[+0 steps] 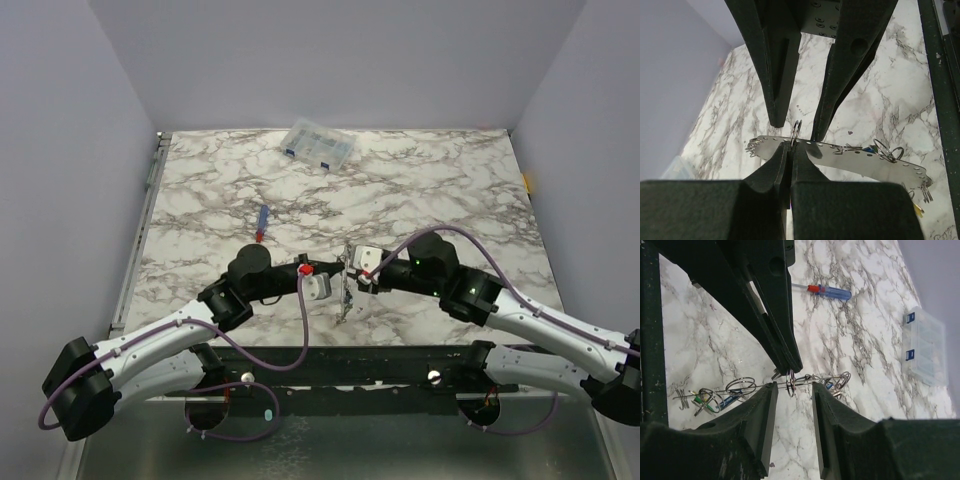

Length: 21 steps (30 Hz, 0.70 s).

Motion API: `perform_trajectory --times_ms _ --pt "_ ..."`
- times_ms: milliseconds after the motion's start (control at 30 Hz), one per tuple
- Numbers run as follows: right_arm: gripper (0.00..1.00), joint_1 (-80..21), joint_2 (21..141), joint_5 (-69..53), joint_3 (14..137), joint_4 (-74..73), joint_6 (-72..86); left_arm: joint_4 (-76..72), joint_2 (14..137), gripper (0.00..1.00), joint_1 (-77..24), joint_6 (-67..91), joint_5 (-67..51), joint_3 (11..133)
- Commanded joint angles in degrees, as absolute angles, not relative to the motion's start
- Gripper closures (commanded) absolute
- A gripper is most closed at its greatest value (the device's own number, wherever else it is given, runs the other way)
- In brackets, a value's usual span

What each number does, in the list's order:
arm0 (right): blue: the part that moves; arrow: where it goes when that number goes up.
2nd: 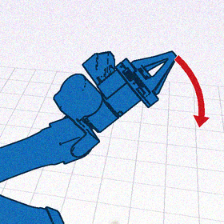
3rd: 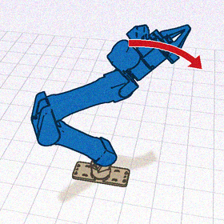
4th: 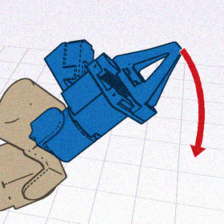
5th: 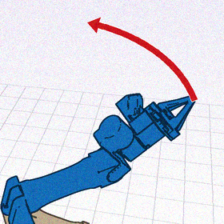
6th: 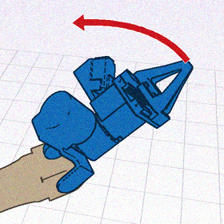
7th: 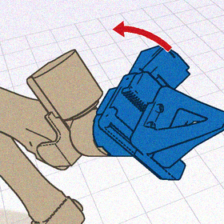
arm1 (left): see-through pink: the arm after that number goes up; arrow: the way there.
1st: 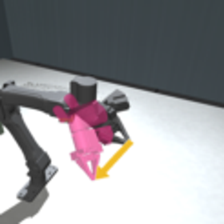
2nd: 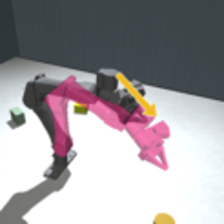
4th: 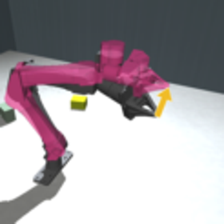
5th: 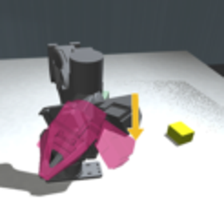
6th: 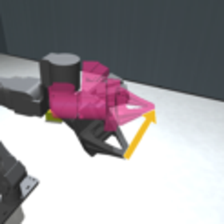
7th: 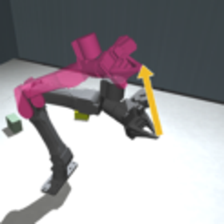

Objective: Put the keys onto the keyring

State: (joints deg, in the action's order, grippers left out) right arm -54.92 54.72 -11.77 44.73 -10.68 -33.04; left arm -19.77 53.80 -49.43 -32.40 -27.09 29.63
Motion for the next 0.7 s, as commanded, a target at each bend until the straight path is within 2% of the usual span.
perform_trajectory --times_ms 0,467,567,667 --pt "0.59 -55.62 55.69 -10.41 46.97 -12.12 -33.10 -20.06 54.03 1.00 -49.79 -33.27 -25.68 32.07" --pt "0.79 -56.50 57.40 -8.46 46.66 -11.13 -35.16 -19.34 54.21 1.00 -50.04 -33.49 -26.01 32.30" --pt "0.86 -56.60 57.15 -8.11 45.80 -9.72 -35.24 -19.13 54.31 1.00 -50.01 -33.64 -26.10 32.39" --pt "0.99 -56.69 56.61 -7.83 44.64 -8.26 -35.54 -19.07 54.19 1.00 -50.09 -33.85 -26.29 32.34"
